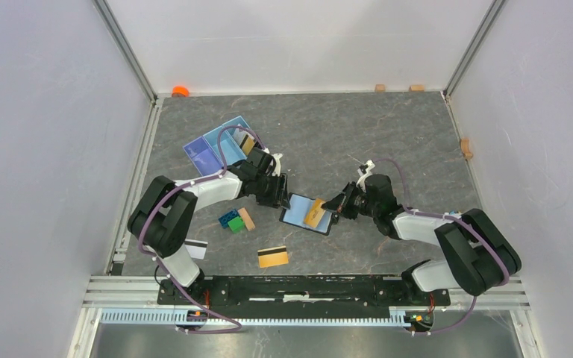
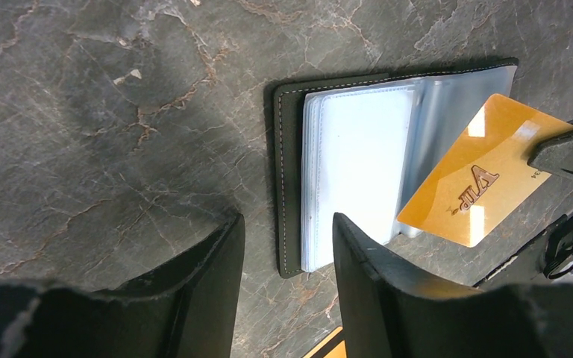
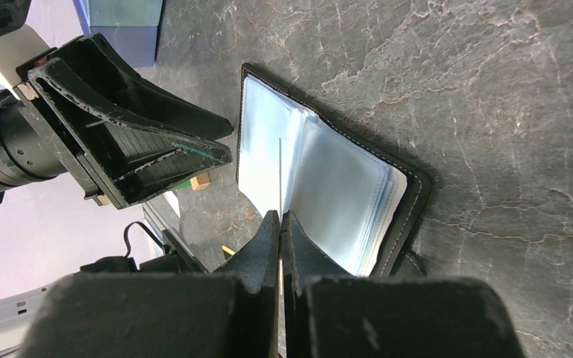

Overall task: Put the credit cards into the card holder
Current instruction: Insert the credit card into the card holder.

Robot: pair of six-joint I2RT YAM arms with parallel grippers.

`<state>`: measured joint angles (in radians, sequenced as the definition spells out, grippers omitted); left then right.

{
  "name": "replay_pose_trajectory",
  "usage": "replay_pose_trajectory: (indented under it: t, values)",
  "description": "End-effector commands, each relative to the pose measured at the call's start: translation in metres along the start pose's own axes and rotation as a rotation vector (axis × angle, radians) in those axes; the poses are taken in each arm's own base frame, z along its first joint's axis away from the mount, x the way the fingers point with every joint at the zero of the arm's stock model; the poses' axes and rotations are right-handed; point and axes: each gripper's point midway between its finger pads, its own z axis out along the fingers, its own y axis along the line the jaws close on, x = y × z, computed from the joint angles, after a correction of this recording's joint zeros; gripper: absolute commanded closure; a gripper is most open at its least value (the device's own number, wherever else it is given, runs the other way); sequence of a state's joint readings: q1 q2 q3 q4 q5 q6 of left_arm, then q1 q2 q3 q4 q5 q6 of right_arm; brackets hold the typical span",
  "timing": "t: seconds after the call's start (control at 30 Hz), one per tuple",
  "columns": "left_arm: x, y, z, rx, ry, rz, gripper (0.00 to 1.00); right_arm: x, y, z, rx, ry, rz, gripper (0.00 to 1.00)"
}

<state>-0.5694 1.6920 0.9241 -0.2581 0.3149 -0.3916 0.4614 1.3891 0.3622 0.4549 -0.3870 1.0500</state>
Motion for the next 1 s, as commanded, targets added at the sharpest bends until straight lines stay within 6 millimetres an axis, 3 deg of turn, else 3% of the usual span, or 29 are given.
replay_pose_trajectory:
  t: [0.0, 0.43, 0.97]
  values:
    - [-0.004, -0.005, 0.001, 0.004, -0.005, -0.018, 0.47, -0.008, 0.000, 0.003, -0.005, -0.033, -0.019, 1.00]
    - [-0.002, -0.003, 0.004, 0.000, 0.009, -0.020, 0.53, -0.007, -0.004, 0.009, -0.005, -0.033, 0.007, 1.00]
    - [-0.001, -0.004, 0.006, 0.007, 0.019, -0.021, 0.56, 0.003, -0.024, 0.020, 0.075, 0.028, -0.012, 1.00]
